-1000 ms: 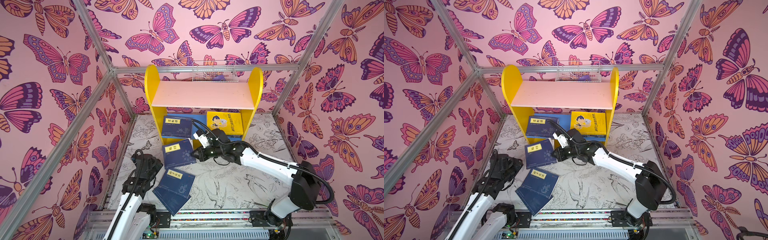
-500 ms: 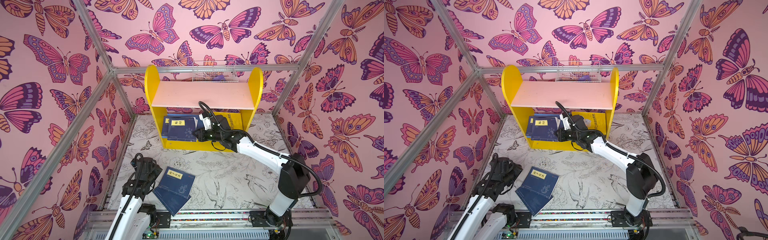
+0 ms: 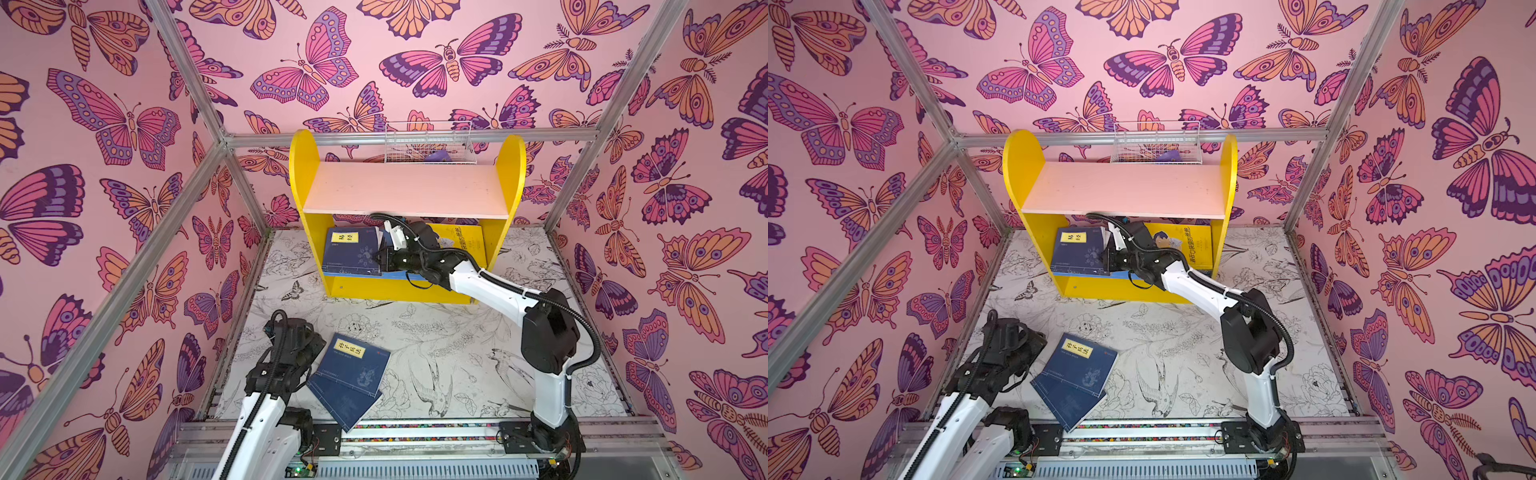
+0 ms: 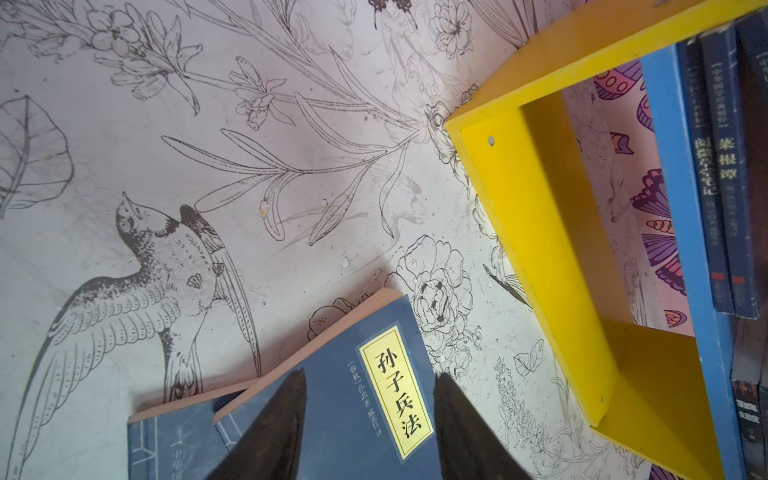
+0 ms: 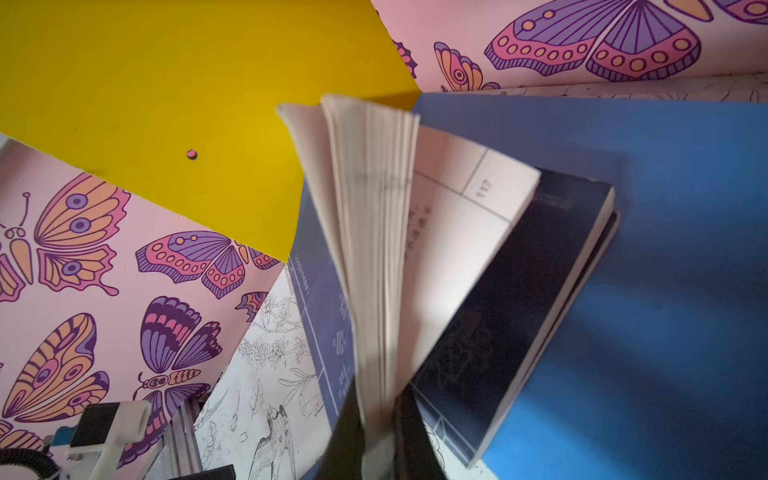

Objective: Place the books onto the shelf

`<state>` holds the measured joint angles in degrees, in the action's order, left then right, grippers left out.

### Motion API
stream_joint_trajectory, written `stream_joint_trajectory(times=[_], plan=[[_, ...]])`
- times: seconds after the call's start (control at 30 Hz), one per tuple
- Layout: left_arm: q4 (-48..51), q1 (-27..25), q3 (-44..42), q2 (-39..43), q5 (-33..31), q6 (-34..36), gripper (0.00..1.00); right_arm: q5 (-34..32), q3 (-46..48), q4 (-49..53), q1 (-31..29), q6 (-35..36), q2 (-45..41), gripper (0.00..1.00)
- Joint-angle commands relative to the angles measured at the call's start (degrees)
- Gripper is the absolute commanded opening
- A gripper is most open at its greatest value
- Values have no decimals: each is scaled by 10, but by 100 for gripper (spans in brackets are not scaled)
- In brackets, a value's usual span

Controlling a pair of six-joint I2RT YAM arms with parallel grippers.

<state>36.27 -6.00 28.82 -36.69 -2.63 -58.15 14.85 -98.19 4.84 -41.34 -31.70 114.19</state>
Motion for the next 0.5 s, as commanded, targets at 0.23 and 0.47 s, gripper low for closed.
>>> stream_joint_trajectory(times=[0.23,0.47], plan=[[-3,3,-12,-7,23,-9,52,-68,-59,22,5,14,9,67],[-6,2,-7,-9,27,-10,52,-114,-88,82,-1,48,15,79]])
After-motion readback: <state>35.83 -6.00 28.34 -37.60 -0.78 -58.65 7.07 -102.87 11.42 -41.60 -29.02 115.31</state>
